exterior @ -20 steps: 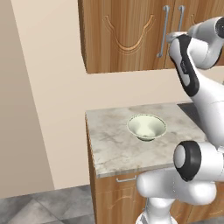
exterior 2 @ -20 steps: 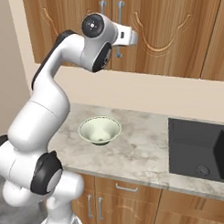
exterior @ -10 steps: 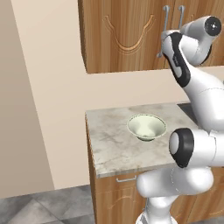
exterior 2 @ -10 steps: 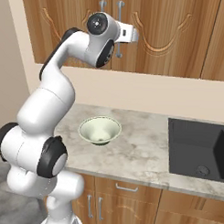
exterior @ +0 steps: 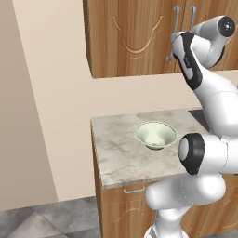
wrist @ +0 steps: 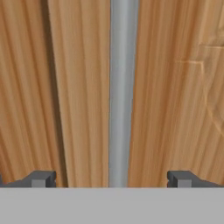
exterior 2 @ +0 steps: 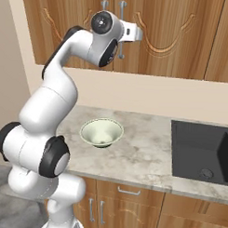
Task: Open the cabinet. Pick the orange and kiwi from the cabinet and place them into the bowl. Then close the cabinet.
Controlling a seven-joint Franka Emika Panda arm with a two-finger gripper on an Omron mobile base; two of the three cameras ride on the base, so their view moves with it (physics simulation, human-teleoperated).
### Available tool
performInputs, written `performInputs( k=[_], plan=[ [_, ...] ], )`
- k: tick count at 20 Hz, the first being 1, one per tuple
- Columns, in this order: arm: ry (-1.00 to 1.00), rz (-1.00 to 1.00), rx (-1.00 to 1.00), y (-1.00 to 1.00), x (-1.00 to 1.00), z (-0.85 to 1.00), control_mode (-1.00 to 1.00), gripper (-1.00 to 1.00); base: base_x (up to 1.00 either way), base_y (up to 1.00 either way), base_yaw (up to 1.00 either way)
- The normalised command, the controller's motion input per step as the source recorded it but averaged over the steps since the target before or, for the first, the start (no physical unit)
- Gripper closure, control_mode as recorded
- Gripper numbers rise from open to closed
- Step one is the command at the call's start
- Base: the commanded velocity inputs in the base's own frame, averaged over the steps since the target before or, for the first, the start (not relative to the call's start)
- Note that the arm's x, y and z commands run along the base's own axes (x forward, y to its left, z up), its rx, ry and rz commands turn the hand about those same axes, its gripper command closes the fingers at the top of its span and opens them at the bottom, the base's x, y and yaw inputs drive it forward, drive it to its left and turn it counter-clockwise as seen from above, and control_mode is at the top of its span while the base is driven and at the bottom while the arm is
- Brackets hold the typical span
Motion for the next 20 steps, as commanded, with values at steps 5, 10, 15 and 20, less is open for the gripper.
performInputs(
  k=[5, 10, 15, 20],
  plan=[
    [0.0, 0.0, 0.0, 0.0, 0.07, 0.0, -1.0, 1.0, 0.0, 0.0, 0.0],
    [0.0, 0.0, 0.0, 0.0, 0.0, 0.0, -1.0, 1.0, 0.0, 0.0, 0.0],
    [0.0, 0.0, 0.0, 0.0, 0.0, 0.0, -1.0, 1.0, 0.0, 0.0, 0.0],
    [0.0, 0.0, 0.0, 0.0, 0.0, 0.0, -1.0, 1.0, 0.0, 0.0, 0.0]
  ],
)
